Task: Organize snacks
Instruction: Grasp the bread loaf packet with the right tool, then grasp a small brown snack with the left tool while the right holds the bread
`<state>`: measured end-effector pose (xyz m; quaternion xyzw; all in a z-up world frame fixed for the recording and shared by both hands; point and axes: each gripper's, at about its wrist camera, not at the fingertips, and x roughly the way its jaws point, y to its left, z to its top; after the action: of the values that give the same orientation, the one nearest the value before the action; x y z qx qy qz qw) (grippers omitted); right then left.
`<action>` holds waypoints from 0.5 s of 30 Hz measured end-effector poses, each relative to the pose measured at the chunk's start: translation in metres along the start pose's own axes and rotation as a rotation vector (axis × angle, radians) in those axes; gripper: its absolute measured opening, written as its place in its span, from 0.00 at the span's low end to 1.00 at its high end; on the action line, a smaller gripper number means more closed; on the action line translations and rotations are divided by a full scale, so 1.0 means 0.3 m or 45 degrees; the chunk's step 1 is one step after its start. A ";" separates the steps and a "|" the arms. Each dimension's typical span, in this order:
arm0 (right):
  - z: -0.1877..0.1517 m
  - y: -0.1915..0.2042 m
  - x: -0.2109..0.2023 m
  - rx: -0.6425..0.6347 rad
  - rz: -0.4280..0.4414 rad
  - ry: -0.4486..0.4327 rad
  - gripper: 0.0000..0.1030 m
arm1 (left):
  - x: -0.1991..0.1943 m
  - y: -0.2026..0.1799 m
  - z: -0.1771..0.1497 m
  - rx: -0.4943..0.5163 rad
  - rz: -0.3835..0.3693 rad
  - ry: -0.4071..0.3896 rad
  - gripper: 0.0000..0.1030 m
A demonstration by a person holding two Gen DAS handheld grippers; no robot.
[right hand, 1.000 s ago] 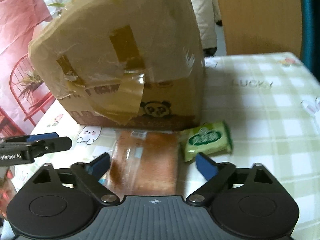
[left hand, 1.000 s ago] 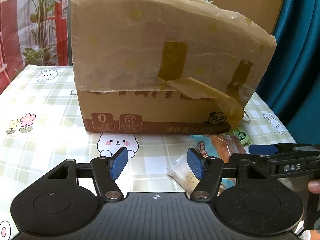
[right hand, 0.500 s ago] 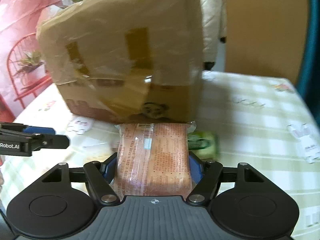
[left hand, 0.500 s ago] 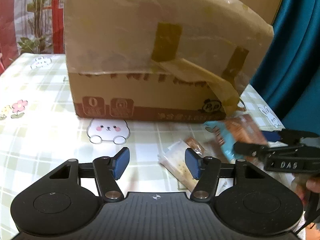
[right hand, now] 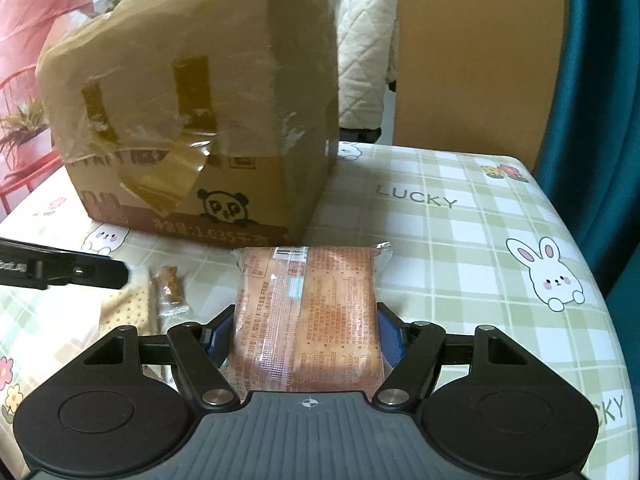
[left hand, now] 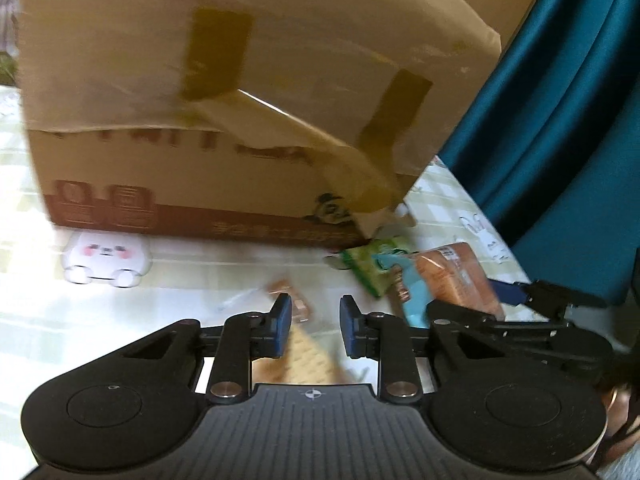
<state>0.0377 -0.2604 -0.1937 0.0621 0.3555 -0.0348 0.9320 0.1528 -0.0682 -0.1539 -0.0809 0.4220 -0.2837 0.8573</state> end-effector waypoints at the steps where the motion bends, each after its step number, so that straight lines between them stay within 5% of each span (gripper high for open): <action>1: 0.000 -0.003 -0.001 0.008 0.004 -0.005 0.64 | 0.018 -0.013 0.001 -0.002 0.004 0.010 0.27; 11: 0.005 -0.033 -0.032 0.060 0.058 -0.057 0.64 | 0.112 -0.057 -0.051 0.001 0.013 0.124 0.27; 15: 0.010 -0.031 -0.028 0.070 0.071 -0.066 0.64 | 0.105 -0.023 -0.063 0.017 0.106 0.134 0.27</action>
<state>0.0322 -0.2700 -0.1868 0.0967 0.3285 -0.0201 0.9393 0.1506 -0.0895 -0.1845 -0.0426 0.4676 -0.2543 0.8455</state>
